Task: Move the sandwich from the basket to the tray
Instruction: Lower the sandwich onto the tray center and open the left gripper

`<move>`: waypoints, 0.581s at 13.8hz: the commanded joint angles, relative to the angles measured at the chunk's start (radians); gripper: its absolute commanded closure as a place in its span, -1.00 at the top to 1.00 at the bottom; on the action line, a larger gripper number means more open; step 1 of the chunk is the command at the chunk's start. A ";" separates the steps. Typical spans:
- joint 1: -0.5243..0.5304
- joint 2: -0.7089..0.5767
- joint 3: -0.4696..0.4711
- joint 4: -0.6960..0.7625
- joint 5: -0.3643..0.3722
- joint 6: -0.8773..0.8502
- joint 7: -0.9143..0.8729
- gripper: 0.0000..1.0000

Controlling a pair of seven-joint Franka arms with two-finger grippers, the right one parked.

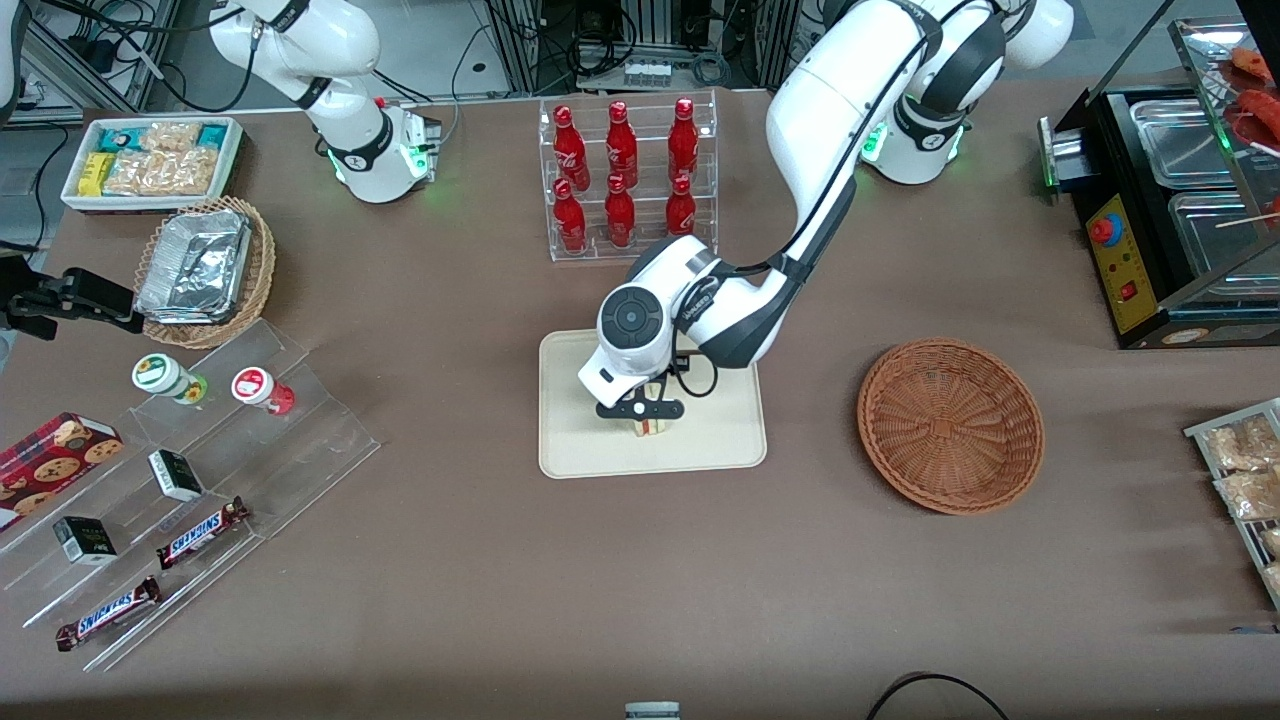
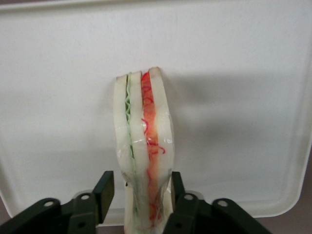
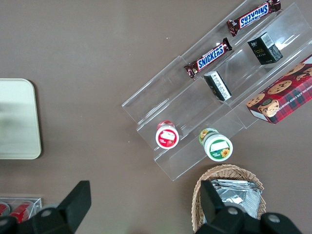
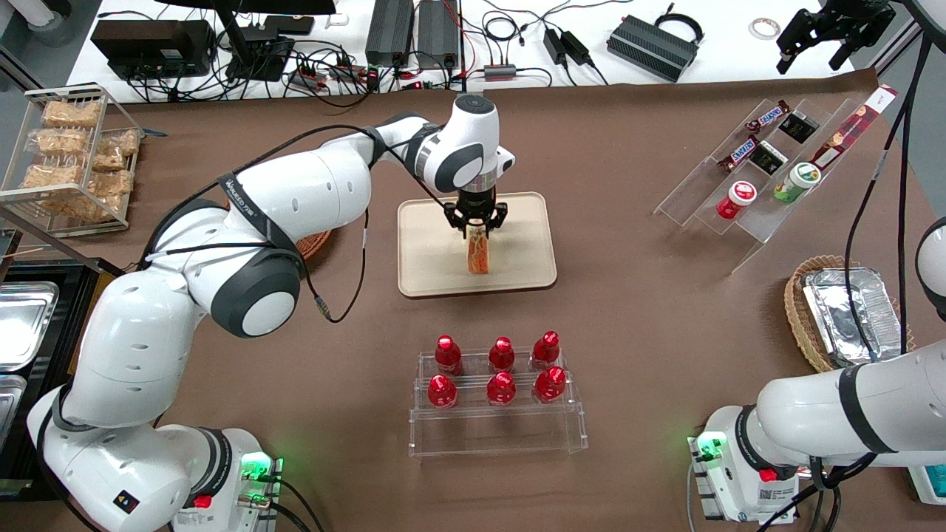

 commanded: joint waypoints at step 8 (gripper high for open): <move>0.113 -0.359 0.128 -0.013 0.010 -0.291 -0.064 1.00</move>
